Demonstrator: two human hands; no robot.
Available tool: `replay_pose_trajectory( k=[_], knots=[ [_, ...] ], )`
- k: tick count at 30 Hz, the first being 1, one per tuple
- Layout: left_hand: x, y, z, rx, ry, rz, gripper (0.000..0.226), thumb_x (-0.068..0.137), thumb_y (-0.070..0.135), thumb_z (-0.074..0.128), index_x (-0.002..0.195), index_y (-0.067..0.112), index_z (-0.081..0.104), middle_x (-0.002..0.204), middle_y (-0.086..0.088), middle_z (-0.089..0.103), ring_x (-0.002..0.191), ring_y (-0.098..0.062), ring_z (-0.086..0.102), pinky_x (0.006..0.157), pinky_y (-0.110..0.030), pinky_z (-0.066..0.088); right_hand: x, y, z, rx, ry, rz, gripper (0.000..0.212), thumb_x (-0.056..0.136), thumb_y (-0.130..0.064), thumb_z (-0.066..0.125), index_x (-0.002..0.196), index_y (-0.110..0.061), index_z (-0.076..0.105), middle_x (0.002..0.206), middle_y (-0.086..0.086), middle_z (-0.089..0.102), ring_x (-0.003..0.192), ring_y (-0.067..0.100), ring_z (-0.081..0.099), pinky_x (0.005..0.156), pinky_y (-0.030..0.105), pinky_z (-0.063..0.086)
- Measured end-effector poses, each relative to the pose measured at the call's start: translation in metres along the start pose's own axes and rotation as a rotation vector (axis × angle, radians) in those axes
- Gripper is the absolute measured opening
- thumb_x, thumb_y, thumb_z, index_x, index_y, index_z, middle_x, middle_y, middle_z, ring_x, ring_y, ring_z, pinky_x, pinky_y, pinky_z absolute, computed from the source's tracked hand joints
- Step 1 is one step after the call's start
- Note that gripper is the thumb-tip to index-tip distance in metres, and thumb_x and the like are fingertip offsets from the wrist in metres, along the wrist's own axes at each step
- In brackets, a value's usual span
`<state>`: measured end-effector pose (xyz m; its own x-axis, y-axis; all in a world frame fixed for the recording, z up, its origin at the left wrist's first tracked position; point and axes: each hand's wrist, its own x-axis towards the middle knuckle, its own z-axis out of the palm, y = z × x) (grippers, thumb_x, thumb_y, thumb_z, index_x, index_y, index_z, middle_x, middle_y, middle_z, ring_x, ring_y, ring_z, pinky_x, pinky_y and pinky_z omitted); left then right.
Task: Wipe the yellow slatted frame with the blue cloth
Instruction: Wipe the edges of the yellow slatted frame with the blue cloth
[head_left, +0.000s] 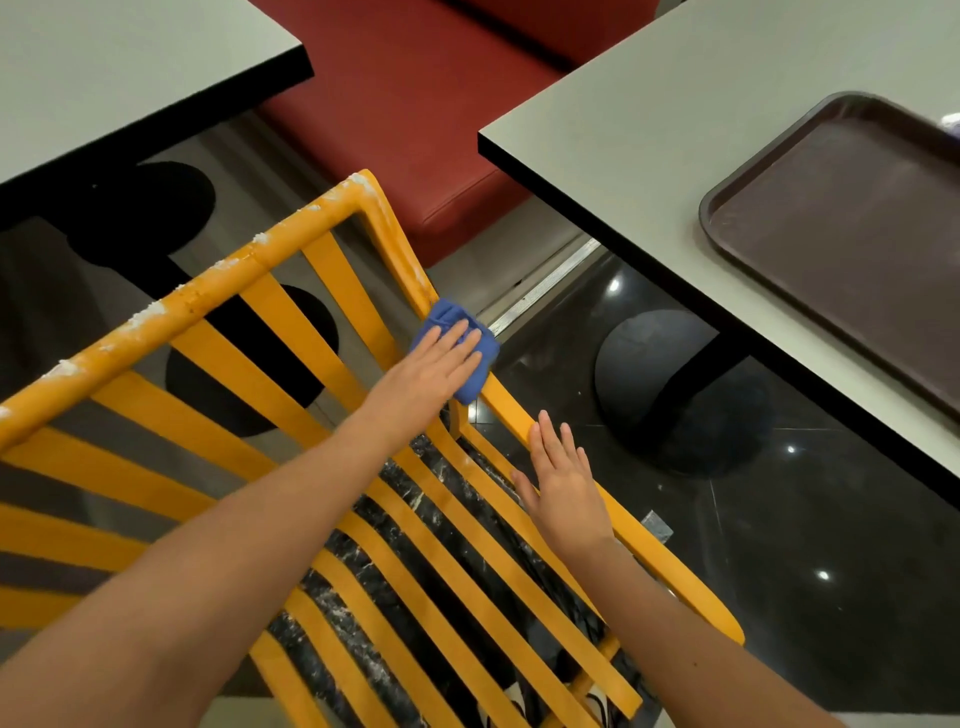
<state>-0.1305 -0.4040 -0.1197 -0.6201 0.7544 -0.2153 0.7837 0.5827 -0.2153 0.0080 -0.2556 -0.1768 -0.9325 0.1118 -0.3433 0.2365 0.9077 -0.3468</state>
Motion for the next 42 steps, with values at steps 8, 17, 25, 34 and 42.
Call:
replay_pose_trajectory(
  k=[8, 17, 25, 34, 42],
  knots=[
    [0.001, -0.034, -0.016, 0.143, -0.011, 0.080, 0.067, 0.093, -0.003, 0.037, 0.148, 0.012, 0.001, 0.156, -0.010, -0.009, 0.143, -0.025, -0.010, 0.113, -0.036, -0.011, -0.001, -0.005, -0.001, -0.044, -0.014, 0.030, 0.064, 0.100, -0.045, 0.025, 0.149, -0.016, -0.003, 0.159, 0.001, -0.011, 0.146, 0.023, -0.010, 0.118, 0.036, 0.000],
    [0.003, 0.007, 0.002, -0.052, 0.009, -0.049, 0.072, 0.092, -0.008, 0.035, 0.147, 0.011, -0.007, 0.156, -0.010, -0.013, 0.142, -0.025, -0.015, 0.110, -0.035, -0.016, 0.007, -0.016, 0.003, -0.026, 0.039, 0.015, 0.064, 0.101, -0.036, 0.030, 0.148, -0.013, -0.006, 0.157, 0.004, -0.015, 0.145, 0.025, -0.012, 0.120, 0.042, 0.004],
    [0.000, -0.033, -0.009, 0.121, 0.066, 0.063, 0.071, 0.091, -0.007, 0.036, 0.148, 0.010, -0.003, 0.156, -0.011, -0.009, 0.143, -0.027, -0.010, 0.113, -0.037, -0.010, 0.008, -0.016, 0.002, -0.058, 0.024, 0.014, 0.062, 0.102, -0.033, 0.028, 0.148, -0.012, -0.009, 0.157, 0.006, -0.016, 0.145, 0.024, -0.014, 0.118, 0.038, 0.000],
    [0.006, -0.030, -0.005, 0.051, 0.185, -0.086, 0.066, 0.092, -0.007, 0.034, 0.147, 0.007, 0.000, 0.156, -0.012, -0.004, 0.143, -0.027, -0.007, 0.111, -0.036, -0.012, 0.014, -0.024, 0.000, 0.004, 0.035, 0.011, 0.063, 0.101, -0.032, 0.030, 0.148, -0.013, -0.007, 0.157, 0.005, -0.015, 0.145, 0.022, -0.013, 0.119, 0.039, 0.002],
    [0.009, -0.048, 0.000, 0.076, 0.298, 0.086, 0.068, 0.084, -0.012, 0.050, 0.144, 0.005, 0.024, 0.153, -0.016, 0.018, 0.142, -0.030, 0.015, 0.114, -0.038, 0.004, 0.024, -0.023, 0.002, -0.003, 0.058, -0.040, 0.062, 0.101, -0.027, 0.034, 0.149, -0.012, -0.003, 0.158, 0.005, -0.011, 0.146, 0.023, -0.010, 0.119, 0.040, 0.006]
  ],
)
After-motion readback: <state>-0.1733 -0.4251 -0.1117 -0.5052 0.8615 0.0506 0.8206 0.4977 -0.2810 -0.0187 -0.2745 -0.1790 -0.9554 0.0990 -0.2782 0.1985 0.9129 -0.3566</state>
